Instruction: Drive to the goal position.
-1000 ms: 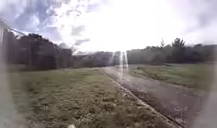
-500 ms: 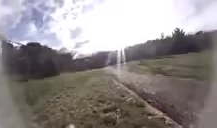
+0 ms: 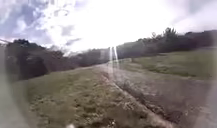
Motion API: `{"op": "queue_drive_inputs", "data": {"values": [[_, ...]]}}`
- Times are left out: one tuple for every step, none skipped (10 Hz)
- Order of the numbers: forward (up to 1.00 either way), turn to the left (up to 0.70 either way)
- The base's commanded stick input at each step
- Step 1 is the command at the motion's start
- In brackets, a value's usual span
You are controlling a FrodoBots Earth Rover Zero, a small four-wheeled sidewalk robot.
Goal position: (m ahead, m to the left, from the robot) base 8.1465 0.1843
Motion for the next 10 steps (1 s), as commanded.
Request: {"op": "queue_drive_inputs", "data": {"values": [[0.70, 0.00], [0.70, 0.00], [0.70, 0.00], [0.70, 0.00], [0.70, 0.00], [0.70, 0.00], [0.70, 0.00], [0.70, 0.00], [0.70, 0.00], [0.70, 0.00]]}}
